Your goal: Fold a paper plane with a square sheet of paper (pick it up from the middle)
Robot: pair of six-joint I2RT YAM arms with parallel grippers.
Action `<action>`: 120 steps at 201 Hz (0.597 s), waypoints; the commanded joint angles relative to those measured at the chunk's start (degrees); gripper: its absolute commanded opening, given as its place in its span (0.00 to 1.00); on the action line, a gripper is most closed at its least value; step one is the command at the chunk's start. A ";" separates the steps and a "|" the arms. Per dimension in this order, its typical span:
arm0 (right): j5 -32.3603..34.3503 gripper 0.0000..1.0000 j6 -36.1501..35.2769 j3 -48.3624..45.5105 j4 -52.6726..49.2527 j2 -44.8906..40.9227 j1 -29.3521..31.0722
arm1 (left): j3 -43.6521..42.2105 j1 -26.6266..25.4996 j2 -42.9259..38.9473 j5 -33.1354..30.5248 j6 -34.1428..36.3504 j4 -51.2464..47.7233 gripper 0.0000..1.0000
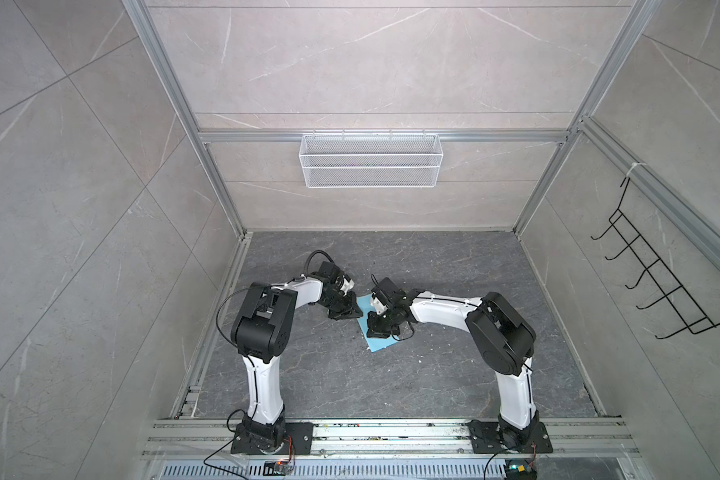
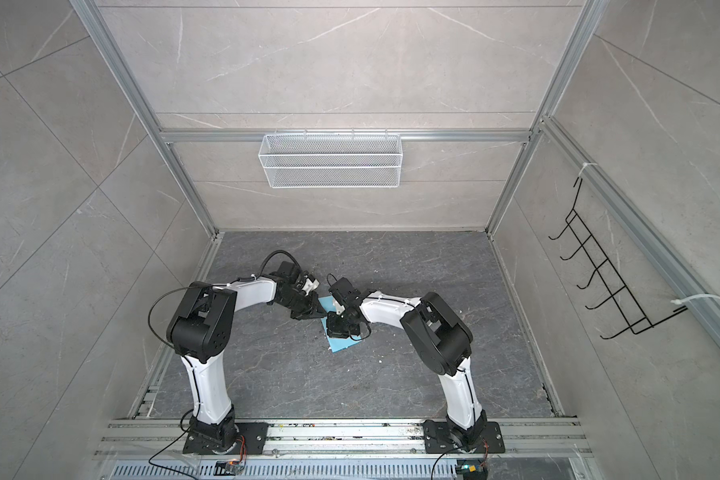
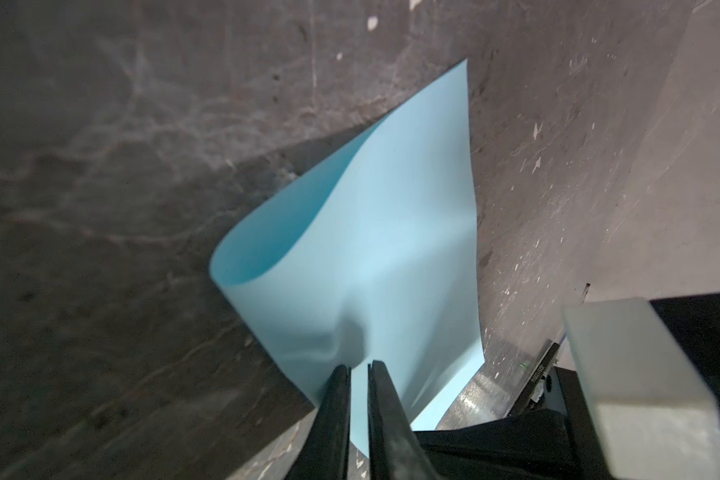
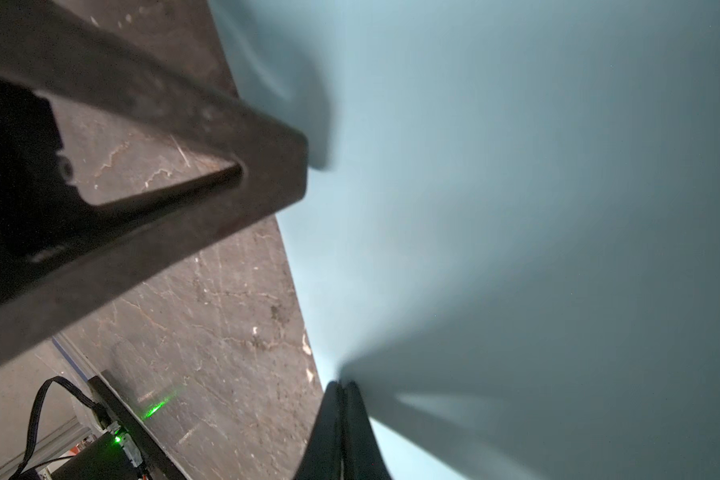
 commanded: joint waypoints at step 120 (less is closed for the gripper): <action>1.98 0.07 -0.40 -0.54 -3.07 2.28 0.37 | 10.05 3.09 5.46 -10.82 4.60 -8.02 0.15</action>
